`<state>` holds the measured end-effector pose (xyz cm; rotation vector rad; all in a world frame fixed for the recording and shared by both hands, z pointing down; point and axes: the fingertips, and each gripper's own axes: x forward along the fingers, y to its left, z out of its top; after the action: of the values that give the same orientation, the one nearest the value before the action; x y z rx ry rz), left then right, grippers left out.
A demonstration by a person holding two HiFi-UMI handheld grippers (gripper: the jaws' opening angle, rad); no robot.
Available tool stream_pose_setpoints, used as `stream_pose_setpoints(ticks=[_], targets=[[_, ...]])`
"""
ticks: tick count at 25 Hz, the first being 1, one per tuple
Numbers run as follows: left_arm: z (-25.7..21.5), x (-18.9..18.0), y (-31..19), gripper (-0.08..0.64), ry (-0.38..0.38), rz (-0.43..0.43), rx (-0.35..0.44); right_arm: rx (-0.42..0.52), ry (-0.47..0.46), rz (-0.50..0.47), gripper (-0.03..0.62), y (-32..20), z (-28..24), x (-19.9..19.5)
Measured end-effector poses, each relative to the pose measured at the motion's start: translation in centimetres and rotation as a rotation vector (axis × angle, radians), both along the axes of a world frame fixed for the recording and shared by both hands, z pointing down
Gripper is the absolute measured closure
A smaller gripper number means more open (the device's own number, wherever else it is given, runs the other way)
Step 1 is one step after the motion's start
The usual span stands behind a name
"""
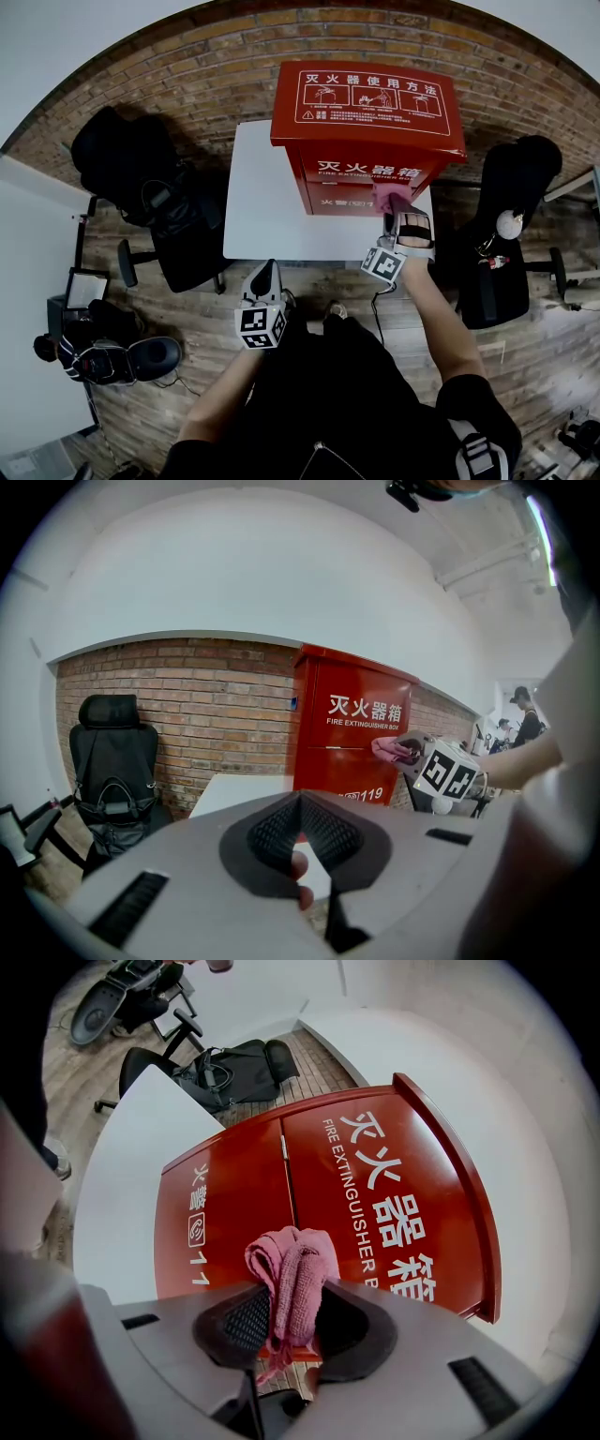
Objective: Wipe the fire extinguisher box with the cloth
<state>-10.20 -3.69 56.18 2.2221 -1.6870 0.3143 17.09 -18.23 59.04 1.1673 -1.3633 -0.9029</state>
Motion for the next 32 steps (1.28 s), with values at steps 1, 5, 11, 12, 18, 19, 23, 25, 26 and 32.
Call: stream_pose_setpoints(ticks=[1, 5, 11, 12, 18, 19, 23, 25, 26, 32], targets=[[0.0, 0.0, 0.0, 0.541, -0.001, 0.0, -0.001, -0.001, 0.0, 0.0, 0.469, 0.0, 0.1, 0.0], [0.0, 0.0, 0.1, 0.541, -0.003, 0.002, -0.002, 0.0, 0.0, 0.002, 0.469, 0.0, 0.4, 0.1], [0.2, -0.1, 0.4, 0.541, -0.003, 0.003, -0.008, -0.043, 0.005, 0.006, 0.469, 0.5, 2.3, 0.1], [0.2, -0.2, 0.5, 0.541, -0.003, 0.003, -0.008, -0.046, 0.011, 0.007, 0.469, 0.5, 2.6, 0.2], [0.3, -0.7, 0.6, 0.541, -0.006, -0.003, -0.012, -0.044, -0.006, 0.012, 0.469, 0.3, 2.6, 0.3], [0.4, -0.7, 0.7, 0.541, -0.007, -0.003, -0.013, -0.047, -0.009, 0.012, 0.469, 0.3, 2.7, 0.3], [0.5, -0.7, 0.9, 0.541, -0.006, -0.004, -0.016, -0.055, -0.017, 0.01, 0.469, 0.3, 3.5, 0.4], [0.6, -0.8, 0.9, 0.541, -0.006, -0.008, -0.017, -0.059, -0.02, 0.009, 0.469, 0.3, 4.0, 0.4], [0.6, -0.9, 0.9, 0.541, -0.005, -0.009, -0.019, -0.063, -0.023, 0.008, 0.469, 0.3, 4.3, 0.4], [1.1, -0.8, 1.1, 0.541, -0.003, -0.011, -0.031, -0.083, -0.042, 0.01, 0.469, 0.2, 5.6, 0.5]])
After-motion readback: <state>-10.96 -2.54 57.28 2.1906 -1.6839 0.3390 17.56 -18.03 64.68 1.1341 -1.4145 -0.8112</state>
